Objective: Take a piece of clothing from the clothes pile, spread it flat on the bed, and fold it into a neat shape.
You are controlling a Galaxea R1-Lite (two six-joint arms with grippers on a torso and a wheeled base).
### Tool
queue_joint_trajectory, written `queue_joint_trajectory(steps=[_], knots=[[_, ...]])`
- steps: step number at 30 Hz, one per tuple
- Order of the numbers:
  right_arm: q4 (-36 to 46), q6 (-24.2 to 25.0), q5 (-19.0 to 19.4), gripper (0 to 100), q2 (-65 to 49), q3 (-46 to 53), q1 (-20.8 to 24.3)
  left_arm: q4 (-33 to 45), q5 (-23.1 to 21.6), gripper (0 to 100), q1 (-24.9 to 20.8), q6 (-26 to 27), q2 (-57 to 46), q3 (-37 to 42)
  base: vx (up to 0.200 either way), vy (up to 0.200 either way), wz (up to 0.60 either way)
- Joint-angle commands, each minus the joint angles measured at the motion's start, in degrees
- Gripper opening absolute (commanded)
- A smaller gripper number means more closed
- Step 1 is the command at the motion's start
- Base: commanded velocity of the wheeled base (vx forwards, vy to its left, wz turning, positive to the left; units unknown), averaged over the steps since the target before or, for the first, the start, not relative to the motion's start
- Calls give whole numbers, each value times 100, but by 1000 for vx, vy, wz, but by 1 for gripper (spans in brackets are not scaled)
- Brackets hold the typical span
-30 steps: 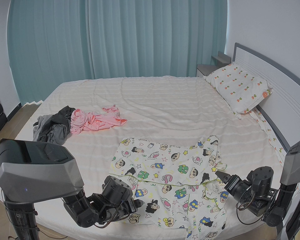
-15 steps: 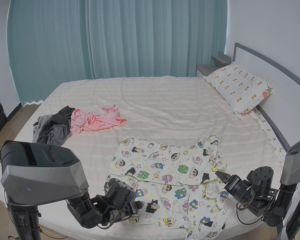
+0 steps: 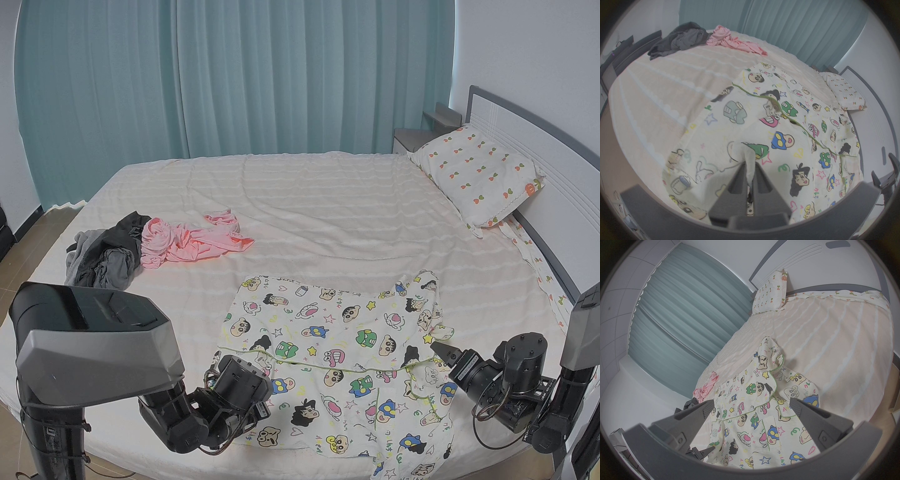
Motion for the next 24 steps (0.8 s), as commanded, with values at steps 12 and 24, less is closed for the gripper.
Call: queue_joint_trajectory(steps=[12,24], knots=[[-49,-9,1,100,-67,101,26,-433,305,0,883,1035,-559,59,0,0,0],[-49,-9,1,100,-67,101,17,-2278,322,0,1200,1835,135,815,0,0,0]])
